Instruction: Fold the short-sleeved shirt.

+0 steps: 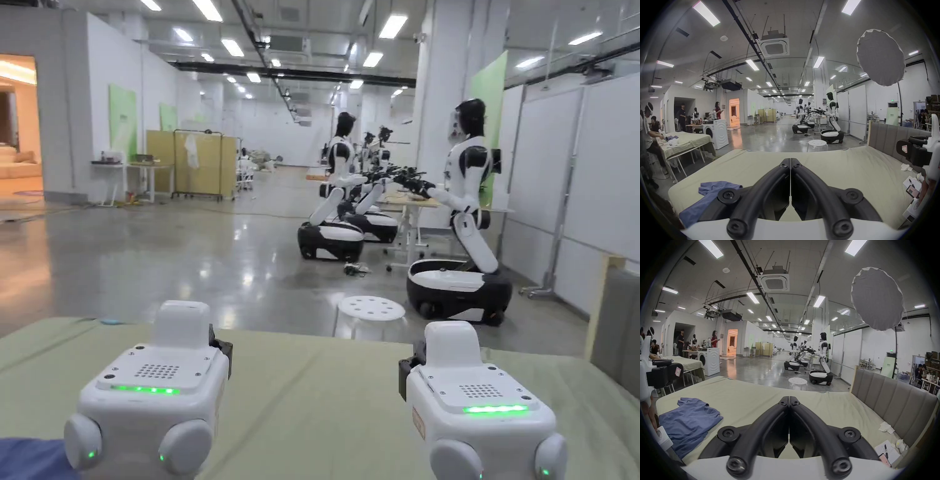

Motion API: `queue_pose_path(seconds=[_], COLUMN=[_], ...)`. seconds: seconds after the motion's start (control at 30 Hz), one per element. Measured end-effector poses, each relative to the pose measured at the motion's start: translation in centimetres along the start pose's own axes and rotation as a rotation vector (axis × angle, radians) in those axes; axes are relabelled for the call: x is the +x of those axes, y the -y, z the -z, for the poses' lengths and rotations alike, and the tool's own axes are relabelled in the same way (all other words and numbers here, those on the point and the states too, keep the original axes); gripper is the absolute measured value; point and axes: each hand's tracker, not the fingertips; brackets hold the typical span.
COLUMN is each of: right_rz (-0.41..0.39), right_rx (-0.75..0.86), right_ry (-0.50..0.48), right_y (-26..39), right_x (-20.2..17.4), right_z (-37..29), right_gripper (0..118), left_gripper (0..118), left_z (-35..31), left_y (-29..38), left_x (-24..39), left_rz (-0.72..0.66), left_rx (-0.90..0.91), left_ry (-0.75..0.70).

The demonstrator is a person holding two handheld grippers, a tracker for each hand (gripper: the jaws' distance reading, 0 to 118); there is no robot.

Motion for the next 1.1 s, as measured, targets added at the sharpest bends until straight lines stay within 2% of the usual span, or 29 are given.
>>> queue_pose_path(seconds=[0.1, 0.23, 0.37, 0.47, 0.63, 0.67, 0.7, 0.73, 0.77, 0.8, 0.83, 0.9, 1.1], right_rz=[-0.002, -0.009, 0.01, 0.009, -0.053, -0.069, -0.084, -0.099, -0.11, -0.12, -0.125, -0.125, -0.143], right_rx=[-0.008, -0.022, -0.074, -0.104, -0.156, -0.169, -0.184, -0.199, -0.212, -0.227, -0.244, -0.28, -0.359], right_ry=[-0.106, -0.28, -0.435, -0.473, -0.481, -0.478, -0.471, -0.463, -0.455, -0.443, -0.432, -0.417, -0.376], right_y=[0.3, 1.0, 2.2, 3.6, 6.4, 7.0, 7.7, 8.3, 9.0, 9.5, 10.2, 11.3, 14.1], right_x=[-4.1, -11.8, -18.0, -20.6, -22.7, -22.8, -23.1, -23.1, -23.2, -23.1, -23.3, -23.1, -22.3], right_z=[0.8, 1.4, 1.7, 2.4, 4.5, 5.1, 5.5, 6.2, 6.9, 7.5, 8.1, 9.3, 11.3], right_gripper=[3, 3, 3, 3, 3, 3, 3, 3, 3, 3, 3, 3, 3], left_gripper=[0, 0, 0, 0, 0, 5, 29, 41, 41, 103, 118, 116, 114], left_z=[-1.3, -3.4, -3.0, 0.0, 6.2, 7.4, 8.3, 9.6, 10.5, 11.4, 12.2, 13.5, 19.4], left_y=[0.7, 1.8, 3.3, 6.2, 14.8, 16.5, 17.6, 18.9, 19.7, 20.5, 21.1, 23.3, 28.2], left_x=[-3.9, -10.9, -17.2, -20.9, -25.3, -25.4, -25.4, -26.0, -25.8, -25.6, -25.1, -23.8, -22.6], left_rz=[0.0, -0.002, 0.02, -0.037, -0.215, -0.199, -0.184, -0.19, -0.189, -0.198, -0.21, -0.208, -0.1], left_rx=[-0.031, -0.107, -0.329, -0.602, -0.877, -0.889, -0.893, -0.884, -0.882, -0.879, -0.856, -0.828, -0.94], left_ry=[-0.101, -0.236, -0.279, -0.217, -0.136, -0.131, -0.122, -0.132, -0.134, -0.116, -0.078, -0.053, -0.073])
